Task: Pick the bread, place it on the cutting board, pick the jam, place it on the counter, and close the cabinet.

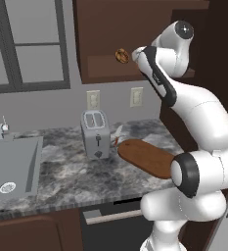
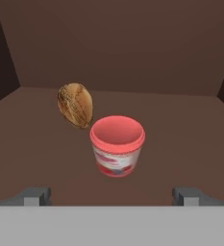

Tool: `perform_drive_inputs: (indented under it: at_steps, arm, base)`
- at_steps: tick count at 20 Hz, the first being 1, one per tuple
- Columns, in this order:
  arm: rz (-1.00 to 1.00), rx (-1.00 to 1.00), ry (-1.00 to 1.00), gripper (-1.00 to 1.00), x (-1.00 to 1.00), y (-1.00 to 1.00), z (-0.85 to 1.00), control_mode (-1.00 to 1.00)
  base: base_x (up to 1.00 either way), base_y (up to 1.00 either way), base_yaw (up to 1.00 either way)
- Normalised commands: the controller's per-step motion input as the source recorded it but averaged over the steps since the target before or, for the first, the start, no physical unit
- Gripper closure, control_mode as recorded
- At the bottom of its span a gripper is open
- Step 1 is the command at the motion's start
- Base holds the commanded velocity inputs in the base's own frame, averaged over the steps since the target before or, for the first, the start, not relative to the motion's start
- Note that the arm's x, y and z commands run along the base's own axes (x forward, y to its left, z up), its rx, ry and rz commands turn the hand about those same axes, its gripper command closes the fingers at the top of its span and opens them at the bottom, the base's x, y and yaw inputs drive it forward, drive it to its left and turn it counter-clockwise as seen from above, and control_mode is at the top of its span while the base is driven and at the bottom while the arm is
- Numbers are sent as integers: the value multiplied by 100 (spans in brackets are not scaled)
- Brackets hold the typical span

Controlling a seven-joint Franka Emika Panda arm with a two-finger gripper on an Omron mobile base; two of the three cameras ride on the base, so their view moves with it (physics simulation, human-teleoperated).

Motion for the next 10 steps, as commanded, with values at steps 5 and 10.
perform_drive_inputs:
  at_steps: [5, 10]
  arm:
    - [0, 0, 0, -100, 23, 0, -12, -100]
    - [0, 0, 0, -100, 26, 0, -8, -100]
  base:
    - [0, 0, 0]
    - [0, 0, 0]
